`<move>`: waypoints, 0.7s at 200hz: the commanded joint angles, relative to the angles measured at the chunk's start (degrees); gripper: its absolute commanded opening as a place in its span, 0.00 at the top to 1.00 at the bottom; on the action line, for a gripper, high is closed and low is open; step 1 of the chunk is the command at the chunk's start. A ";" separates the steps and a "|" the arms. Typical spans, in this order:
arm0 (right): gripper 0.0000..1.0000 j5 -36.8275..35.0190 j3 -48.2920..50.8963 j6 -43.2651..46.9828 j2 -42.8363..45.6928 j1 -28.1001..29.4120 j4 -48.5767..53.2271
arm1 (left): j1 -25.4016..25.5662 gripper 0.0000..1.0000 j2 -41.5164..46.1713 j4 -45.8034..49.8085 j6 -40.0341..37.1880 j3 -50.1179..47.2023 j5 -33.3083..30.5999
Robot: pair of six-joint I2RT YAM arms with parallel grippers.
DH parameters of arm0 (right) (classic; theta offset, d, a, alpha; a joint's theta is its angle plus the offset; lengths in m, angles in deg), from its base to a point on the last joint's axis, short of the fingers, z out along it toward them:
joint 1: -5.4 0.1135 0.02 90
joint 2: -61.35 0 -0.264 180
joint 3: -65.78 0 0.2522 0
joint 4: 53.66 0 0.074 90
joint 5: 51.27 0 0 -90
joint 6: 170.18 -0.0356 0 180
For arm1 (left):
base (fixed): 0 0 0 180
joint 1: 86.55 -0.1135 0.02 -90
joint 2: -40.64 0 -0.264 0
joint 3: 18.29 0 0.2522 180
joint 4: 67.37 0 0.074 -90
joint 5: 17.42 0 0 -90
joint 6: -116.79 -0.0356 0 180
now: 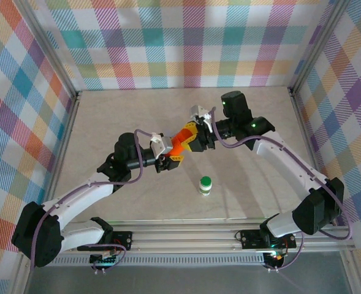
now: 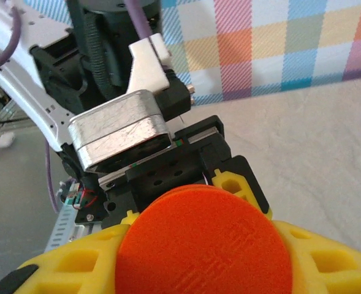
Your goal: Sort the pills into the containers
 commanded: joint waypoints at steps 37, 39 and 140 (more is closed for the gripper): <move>0.62 -15.81 5.86 -41.28 -1.35 4.03 -2.75 | 1.18 1.00 -0.66 -11.94 -5.03 7.68 -4.15; 0.62 -16.26 5.65 -41.94 -1.38 4.10 -2.51 | 1.27 1.00 -0.70 -11.82 -5.18 7.62 -4.22; 0.52 -28.62 -3.78 -52.25 -4.00 5.85 0.10 | 4.21 1.00 -3.71 -10.53 -7.96 5.60 -4.59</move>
